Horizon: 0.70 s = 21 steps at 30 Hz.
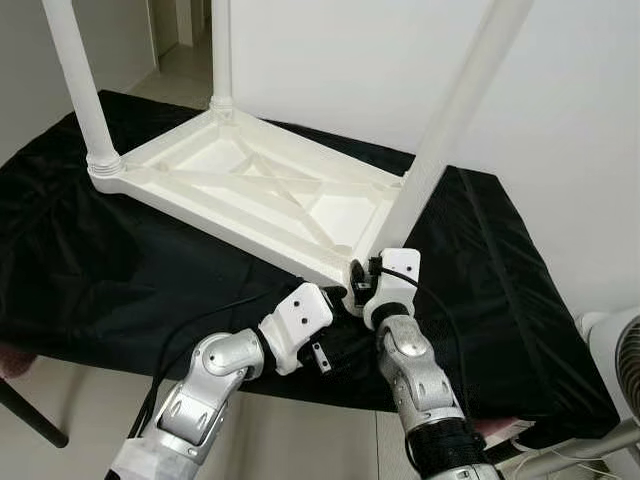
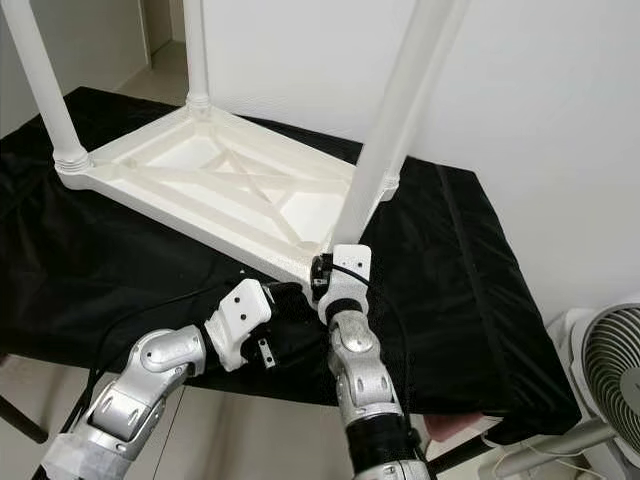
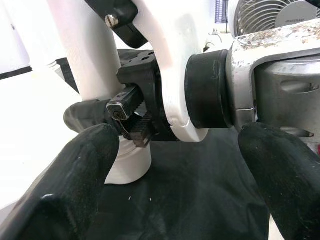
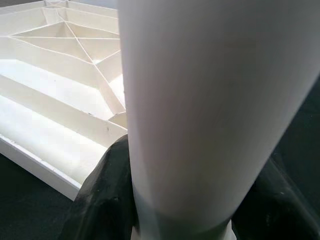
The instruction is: Building children table
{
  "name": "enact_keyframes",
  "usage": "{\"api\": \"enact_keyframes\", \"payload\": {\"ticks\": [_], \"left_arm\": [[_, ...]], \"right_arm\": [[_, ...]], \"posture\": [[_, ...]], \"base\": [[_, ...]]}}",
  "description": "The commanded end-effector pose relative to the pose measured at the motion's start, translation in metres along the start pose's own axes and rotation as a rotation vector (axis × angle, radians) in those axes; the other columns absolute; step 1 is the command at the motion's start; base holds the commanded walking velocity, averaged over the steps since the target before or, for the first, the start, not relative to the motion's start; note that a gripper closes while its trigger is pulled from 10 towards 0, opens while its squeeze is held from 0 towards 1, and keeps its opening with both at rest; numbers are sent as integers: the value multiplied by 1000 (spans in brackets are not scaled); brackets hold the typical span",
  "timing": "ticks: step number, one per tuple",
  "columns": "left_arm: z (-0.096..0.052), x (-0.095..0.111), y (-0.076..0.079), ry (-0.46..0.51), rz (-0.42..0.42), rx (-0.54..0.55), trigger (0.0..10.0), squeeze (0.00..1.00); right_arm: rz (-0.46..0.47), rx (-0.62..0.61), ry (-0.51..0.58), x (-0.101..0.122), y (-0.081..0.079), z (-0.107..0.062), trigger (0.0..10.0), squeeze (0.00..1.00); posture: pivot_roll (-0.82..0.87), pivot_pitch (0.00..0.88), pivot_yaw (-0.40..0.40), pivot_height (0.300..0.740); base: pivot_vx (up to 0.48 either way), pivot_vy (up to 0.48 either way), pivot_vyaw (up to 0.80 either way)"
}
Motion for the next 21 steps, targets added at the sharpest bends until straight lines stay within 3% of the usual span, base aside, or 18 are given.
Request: {"api": "enact_keyframes", "payload": {"ticks": [1,6,7,8,17,18,21], "left_arm": [[3,2,2,0,1,13,10000,0],[3,2,2,-1,2,11,10000,0],[2,2,2,-2,2,13,10000,0],[2,2,1,-3,1,16,10000,0],[2,2,2,-4,-1,18,10000,0],[2,2,2,-4,-2,18,10000,0],[2,2,2,-5,-2,16,10000,0]], "right_arm": [[-25,-45,24,4,5,-4,10000,0],[-38,-70,33,10,13,-5,10000,0],[-36,-68,33,10,14,-5,10000,718],[-29,-60,36,11,14,-6,10000,1000],[-6,27,10,18,19,-7,10000,1000],[-57,118,-58,14,26,-8,10000,0],[-71,211,-98,11,29,-10,10000,0]], "posture": [[5,0,-144,740],[8,0,-149,740],[9,0,-150,740],[12,0,-152,740],[11,0,-154,740],[7,0,-150,740],[6,0,-149,740]], "base": [[0,0,0],[0,0,0],[0,0,0],[0,0,0],[0,0,0],[0,0,0],[0,0,0]]}}
Point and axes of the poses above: a point about 5 cm out from each wrist's last joint towards the gripper, its own z axis pointing out of the wrist towards the gripper, its own x axis along the axis of the wrist's last joint, y = z × x, the point moved 2 cm from there along z, pointing out of the wrist towards the gripper, and after that the axes turned 15 degrees about z, right-handed, at the moved point
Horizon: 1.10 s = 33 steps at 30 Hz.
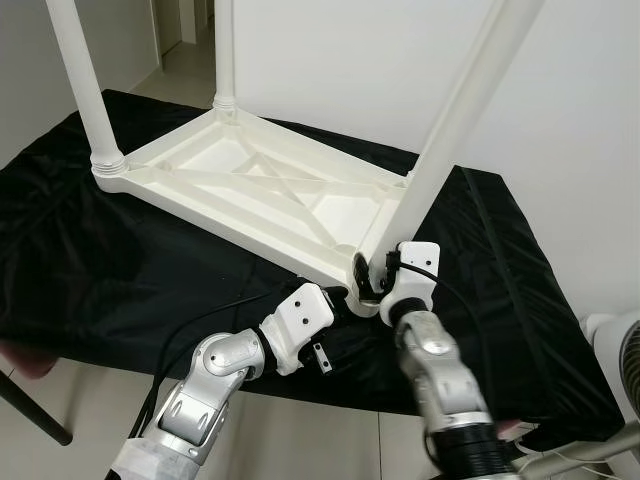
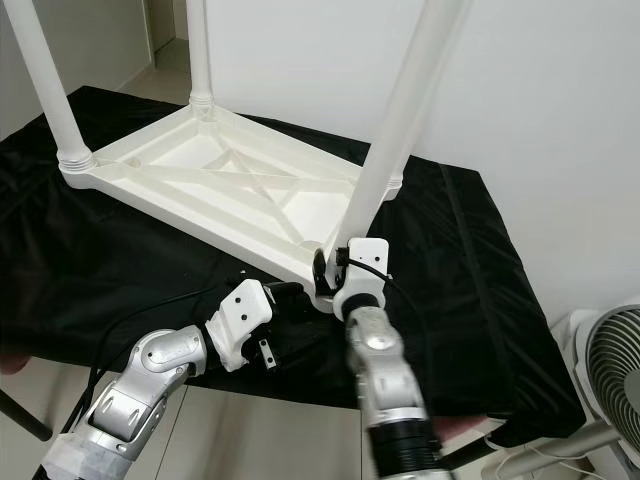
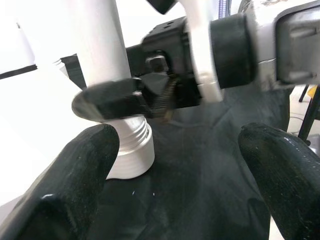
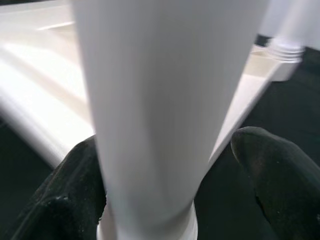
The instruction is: Building children table
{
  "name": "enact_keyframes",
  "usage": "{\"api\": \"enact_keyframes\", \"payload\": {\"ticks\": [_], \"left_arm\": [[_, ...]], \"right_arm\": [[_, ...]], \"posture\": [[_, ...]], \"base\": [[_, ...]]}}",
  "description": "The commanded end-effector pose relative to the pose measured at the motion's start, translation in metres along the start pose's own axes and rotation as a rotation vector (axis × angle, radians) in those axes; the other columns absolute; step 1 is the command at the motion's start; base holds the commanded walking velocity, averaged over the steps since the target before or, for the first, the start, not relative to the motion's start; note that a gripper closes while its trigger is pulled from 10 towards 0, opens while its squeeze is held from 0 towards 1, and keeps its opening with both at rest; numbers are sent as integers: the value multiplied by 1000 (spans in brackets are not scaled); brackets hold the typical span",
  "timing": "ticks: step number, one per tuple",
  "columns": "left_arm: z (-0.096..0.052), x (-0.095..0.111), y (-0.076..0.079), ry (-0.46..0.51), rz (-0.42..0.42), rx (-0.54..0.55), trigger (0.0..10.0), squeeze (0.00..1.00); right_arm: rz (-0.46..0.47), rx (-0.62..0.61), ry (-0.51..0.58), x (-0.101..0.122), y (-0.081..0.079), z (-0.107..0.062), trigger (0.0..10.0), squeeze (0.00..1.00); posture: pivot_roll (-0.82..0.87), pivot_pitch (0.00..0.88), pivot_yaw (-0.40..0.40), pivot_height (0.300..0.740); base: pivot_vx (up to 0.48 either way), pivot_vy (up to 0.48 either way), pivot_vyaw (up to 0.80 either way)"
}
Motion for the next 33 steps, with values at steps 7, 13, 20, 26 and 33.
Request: {"api": "enact_keyframes", "payload": {"ticks": [7,13,20,26,33], "left_arm": [[3,2,1,0,-1,13,10000,0],[3,2,1,-1,1,14,10000,0],[3,2,0,0,3,17,10000,0],[3,3,0,-1,4,20,10000,0],[2,3,0,-1,2,20,10000,0]], "right_arm": [[-68,232,-97,-12,3,-1,10000,0],[-108,311,-104,-6,7,10,10000,0],[-113,357,-157,-7,6,25,7255,0],[-111,390,-198,-15,6,26,0,0],[-113,398,-204,-18,13,23,0,0]], "posture": [[4,0,-143,740],[10,0,-142,740],[14,0,-144,740],[21,0,-145,740],[16,0,-142,740]], "base": [[0,0,0],[0,0,0],[0,0,0],[0,0,0],[0,0,0]]}}
Point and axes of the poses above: a point about 5 cm out from each wrist's last joint towards the gripper, its own z axis pointing out of the wrist towards the gripper, its own x axis along the axis of the wrist's last joint, y = z × x, the point moved 2 cm from there along z, pointing out of the wrist towards the gripper, and after that the axes turned 15 degrees about z, right-handed, at the moved point
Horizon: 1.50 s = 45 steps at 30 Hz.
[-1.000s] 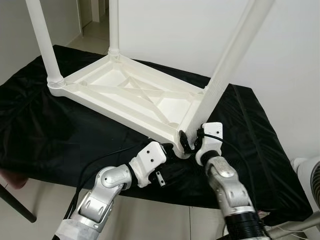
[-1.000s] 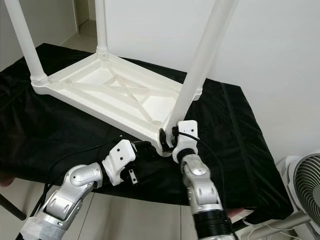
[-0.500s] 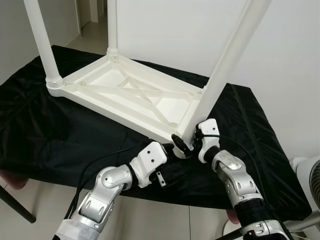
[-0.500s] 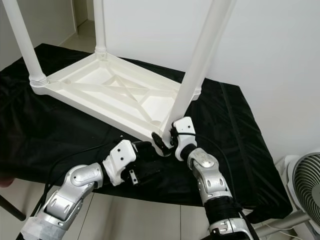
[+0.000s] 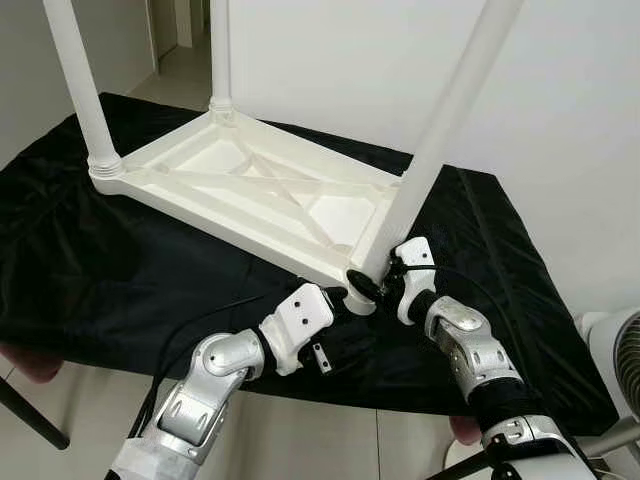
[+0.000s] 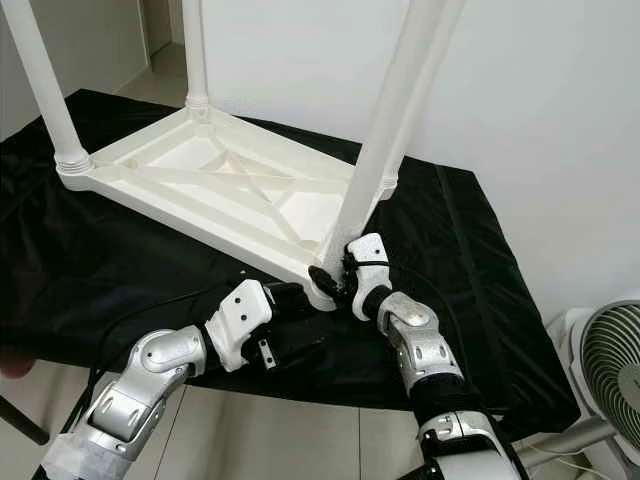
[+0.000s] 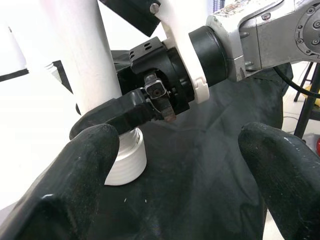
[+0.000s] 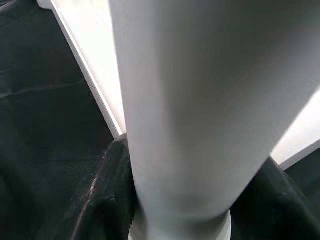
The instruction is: Building children table
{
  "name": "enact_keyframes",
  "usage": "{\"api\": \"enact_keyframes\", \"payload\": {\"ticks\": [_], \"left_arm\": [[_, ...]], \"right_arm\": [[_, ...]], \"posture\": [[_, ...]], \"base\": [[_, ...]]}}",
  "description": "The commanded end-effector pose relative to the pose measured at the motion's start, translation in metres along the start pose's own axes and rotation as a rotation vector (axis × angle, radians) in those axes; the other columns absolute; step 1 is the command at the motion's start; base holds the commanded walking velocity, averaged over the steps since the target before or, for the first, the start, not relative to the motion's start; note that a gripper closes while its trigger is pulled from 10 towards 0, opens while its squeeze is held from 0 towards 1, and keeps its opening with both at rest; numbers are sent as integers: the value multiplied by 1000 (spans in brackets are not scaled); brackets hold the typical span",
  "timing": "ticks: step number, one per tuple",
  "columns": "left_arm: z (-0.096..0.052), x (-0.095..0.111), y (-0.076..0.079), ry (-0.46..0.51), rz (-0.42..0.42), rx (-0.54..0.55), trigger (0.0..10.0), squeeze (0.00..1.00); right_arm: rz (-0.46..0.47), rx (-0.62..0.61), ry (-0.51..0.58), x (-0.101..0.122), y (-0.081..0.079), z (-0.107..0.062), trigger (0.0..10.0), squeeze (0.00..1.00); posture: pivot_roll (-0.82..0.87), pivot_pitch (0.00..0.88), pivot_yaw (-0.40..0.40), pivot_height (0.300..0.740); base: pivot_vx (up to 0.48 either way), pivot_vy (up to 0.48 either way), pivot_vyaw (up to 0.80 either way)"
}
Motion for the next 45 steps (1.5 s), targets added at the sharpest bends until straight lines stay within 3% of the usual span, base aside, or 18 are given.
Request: {"api": "enact_keyframes", "payload": {"ticks": [1,3,4,5,6,12,16,20,29,35,43,44,45], "left_arm": [[2,3,0,-2,2,22,10000,0],[2,3,1,-1,1,19,10000,0],[2,3,1,0,-1,17,10000,0],[2,3,1,0,-1,17,10000,0],[2,3,2,1,-2,16,10000,0],[2,3,3,0,-5,12,10000,0],[3,3,4,1,-7,12,10000,0],[3,3,5,3,-10,14,10000,0],[4,2,5,4,-9,13,10000,0],[5,3,4,7,-4,14,10000,0],[6,4,5,10,-4,19,10000,0],[7,4,5,11,-4,18,10000,0],[7,4,5,11,-4,18,10000,0]], "right_arm": [[-24,-4,-37,-6,3,-2,0,0],[-21,-5,-37,-8,4,-3,0,0],[-27,-12,-39,-9,5,-3,4078,0],[-27,-12,-39,-9,5,-3,4078,0],[-31,-15,-40,-9,5,-4,10000,0],[24,-65,22,-7,-3,-4,10000,0],[85,-165,60,-8,-7,-2,10000,0],[171,-377,117,-9,-8,-2,10000,0],[171,-550,181,-7,-28,-4,10000,0],[191,-575,195,-7,-35,-5,10000,0],[193,-627,203,-4,-26,-13,10000,0],[192,-619,211,-2,-26,-14,10000,1000],[192,-619,211,-2,-26,-14,10000,1000]], "posture": [[16,0,-142,740],[13,0,-140,740],[13,0,-140,740],[13,0,-140,740],[10,0,-138,740],[5,0,-141,740],[3,0,-143,740],[0,0,-148,740],[-2,0,-154,740],[-8,0,-159,740],[-24,0,-164,740],[-39,0,-163,740],[-39,0,-163,740]], "base": [[0,0,0],[0,0,0],[0,0,0],[0,0,0],[0,0,0],[0,0,0],[0,0,0],[0,0,0],[0,0,0],[0,0,0],[0,0,0],[0,0,0],[0,0,0]]}}
Point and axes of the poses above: a point about 5 cm out from each wrist's last joint towards the gripper, its own z axis pointing out of the wrist towards the gripper, its own x axis along the axis of the wrist's last joint, y = z × x, the point moved 2 cm from there along z, pointing out of the wrist towards the gripper, and after that the axes turned 15 degrees about z, right-handed, at the moved point
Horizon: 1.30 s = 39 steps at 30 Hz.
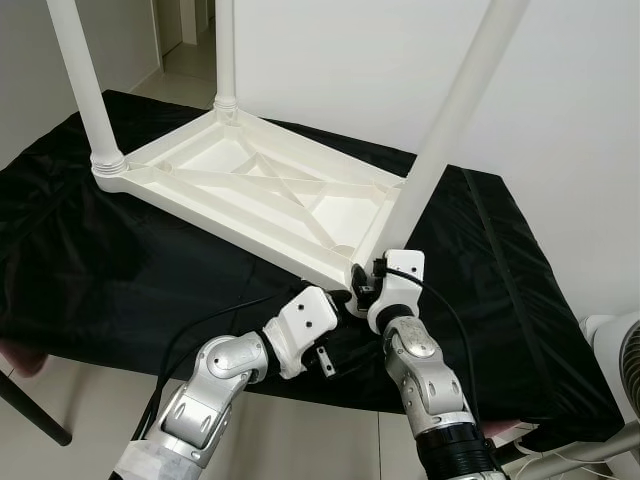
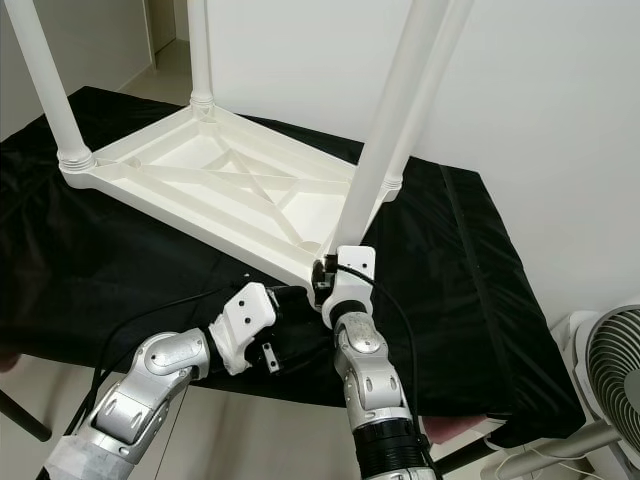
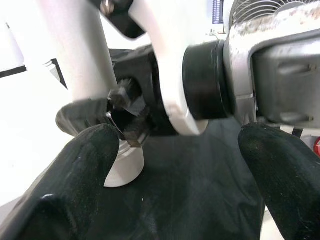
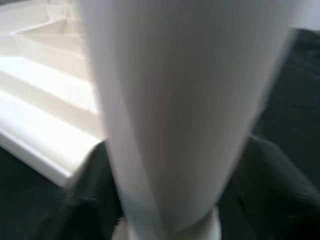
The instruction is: Building children table
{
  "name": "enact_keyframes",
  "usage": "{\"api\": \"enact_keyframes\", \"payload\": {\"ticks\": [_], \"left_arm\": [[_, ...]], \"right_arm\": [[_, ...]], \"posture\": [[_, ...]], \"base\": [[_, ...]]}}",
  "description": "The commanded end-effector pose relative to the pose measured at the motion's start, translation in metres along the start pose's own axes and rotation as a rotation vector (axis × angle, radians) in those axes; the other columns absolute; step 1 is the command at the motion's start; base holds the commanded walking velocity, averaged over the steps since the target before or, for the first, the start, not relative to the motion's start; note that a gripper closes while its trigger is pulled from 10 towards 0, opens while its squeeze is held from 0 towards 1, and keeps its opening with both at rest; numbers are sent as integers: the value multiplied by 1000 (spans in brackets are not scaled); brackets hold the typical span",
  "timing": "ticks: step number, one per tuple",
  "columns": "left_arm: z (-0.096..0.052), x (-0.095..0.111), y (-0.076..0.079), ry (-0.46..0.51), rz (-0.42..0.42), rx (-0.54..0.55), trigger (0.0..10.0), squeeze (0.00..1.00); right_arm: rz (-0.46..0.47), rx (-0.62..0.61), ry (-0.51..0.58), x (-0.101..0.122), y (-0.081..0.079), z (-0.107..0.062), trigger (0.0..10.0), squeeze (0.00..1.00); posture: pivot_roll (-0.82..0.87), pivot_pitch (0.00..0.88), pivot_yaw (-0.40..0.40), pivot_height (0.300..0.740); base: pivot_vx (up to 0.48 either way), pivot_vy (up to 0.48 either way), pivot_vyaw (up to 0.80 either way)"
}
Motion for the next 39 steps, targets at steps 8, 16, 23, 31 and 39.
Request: {"api": "enact_keyframes", "payload": {"ticks": [8,16,23,31,39], "left_arm": [[4,4,-2,7,10,29,10000,0],[2,4,-2,3,12,19,10000,0],[0,3,-1,-3,17,7,10000,0],[-2,5,-7,-5,36,6,10000,0],[-3,5,-7,-5,36,9,10000,0]], "right_arm": [[-17,83,-18,3,13,-7,10000,1000],[-88,235,-53,12,27,-5,10000,0],[-159,411,-101,18,28,2,10000,0],[-224,534,-148,28,34,17,10000,0],[-235,619,-192,27,32,22,10000,0]], "posture": [[-53,0,-152,740],[-51,12,-146,740],[-34,8,-128,740],[-1,10,-121,740],[2,8,-124,740]], "base": [[0,0,0],[0,0,0],[0,0,0],[0,0,0],[0,0,0]]}}
Point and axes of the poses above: a point about 5 cm out from each wrist's last joint towards the gripper, its own z axis pointing out of the wrist towards the gripper, its own x axis along the axis of the wrist's last joint, y = z × x, the point moved 2 cm from there along z, pointing out of the wrist towards the gripper, and after that the axes turned 15 degrees about z, right-handed, at the moved point
